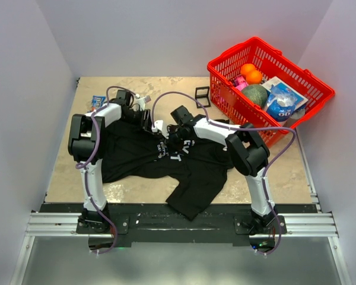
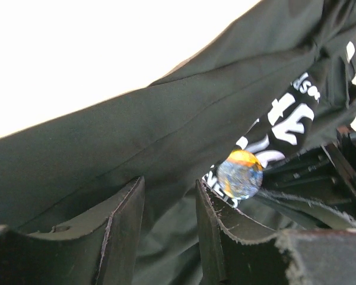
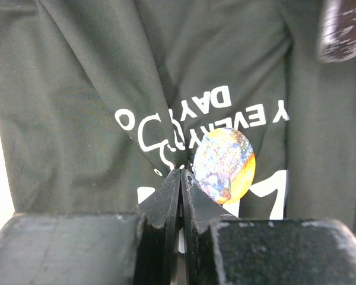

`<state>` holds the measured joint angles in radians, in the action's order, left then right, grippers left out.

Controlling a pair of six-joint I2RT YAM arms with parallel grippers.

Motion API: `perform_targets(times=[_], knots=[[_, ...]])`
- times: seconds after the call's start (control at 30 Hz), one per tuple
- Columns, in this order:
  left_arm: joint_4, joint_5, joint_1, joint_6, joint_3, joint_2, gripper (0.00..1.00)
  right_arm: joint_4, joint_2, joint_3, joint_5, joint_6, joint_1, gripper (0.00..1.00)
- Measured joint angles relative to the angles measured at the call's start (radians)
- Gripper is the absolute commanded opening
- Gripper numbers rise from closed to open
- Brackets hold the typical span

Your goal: Remove the brooch from the garment

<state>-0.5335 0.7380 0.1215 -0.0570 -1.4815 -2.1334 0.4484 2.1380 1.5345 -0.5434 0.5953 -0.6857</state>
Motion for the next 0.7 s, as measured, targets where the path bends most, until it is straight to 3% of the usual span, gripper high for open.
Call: perform_targets(times=[0.27, 0.5, 0.7], knots=[[-0.008, 0.032, -0.011, 0.025, -0.022, -0.01, 0.45, 0.09, -0.003, 0.027, -0.045, 0.062, 0.025, 0.08], [-0.002, 0.082, -0.011, 0.025, -0.053, -0.01, 0.45, 0.298, 0.001, 0.23, -0.201, 0.118, 0.113, 0.08], [0.002, 0.111, -0.011, 0.025, -0.054, -0.01, 0.45, 0.298, 0.021, 0.275, -0.235, 0.096, 0.119, 0.07]])
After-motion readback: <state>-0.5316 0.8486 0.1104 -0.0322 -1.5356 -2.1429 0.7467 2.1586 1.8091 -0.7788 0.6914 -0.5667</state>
